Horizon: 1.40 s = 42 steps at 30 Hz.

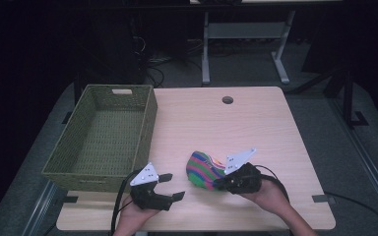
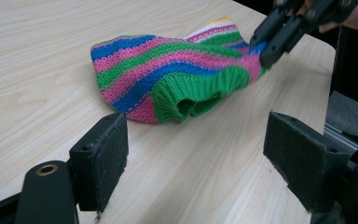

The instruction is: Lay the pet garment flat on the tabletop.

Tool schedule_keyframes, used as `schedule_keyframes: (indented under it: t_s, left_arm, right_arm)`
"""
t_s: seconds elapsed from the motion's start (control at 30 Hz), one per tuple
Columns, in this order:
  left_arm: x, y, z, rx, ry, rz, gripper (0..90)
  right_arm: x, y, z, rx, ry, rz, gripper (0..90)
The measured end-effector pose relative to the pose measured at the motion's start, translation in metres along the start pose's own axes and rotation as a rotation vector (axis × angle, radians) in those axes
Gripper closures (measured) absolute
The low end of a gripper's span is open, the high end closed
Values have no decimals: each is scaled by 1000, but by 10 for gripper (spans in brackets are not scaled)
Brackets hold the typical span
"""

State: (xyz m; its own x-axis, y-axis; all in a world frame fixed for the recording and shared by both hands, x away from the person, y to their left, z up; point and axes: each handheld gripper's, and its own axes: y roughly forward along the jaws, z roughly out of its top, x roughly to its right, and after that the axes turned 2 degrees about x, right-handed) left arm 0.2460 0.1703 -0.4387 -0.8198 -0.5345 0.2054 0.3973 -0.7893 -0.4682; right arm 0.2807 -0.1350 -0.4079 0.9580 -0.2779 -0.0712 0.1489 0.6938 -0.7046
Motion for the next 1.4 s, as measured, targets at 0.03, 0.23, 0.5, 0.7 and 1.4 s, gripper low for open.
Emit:
schedule_keyframes:
  t_s: [0.03, 0.23, 0.5, 0.7, 1.4]
  left_arm:
    - [0, 1, 0, -1, -1, -1, 216]
    - [1, 5, 2, 3, 0, -17, 217]
    - [1, 12, 5, -3, 8, -47, 223]
    - [0, 15, 4, -12, 21, -66, 224]
    - [-3, 47, 4, -87, 164, 17, 423]
  right_arm:
    - [2, -3, 1, 8, -8, -8, 836]
    - [8, -20, 9, 50, 2, -22, 836]
    - [15, -37, 22, 99, 7, -20, 836]
    - [19, -46, 27, 128, 11, -14, 836]
    - [27, -61, 30, 170, 27, 34, 836]
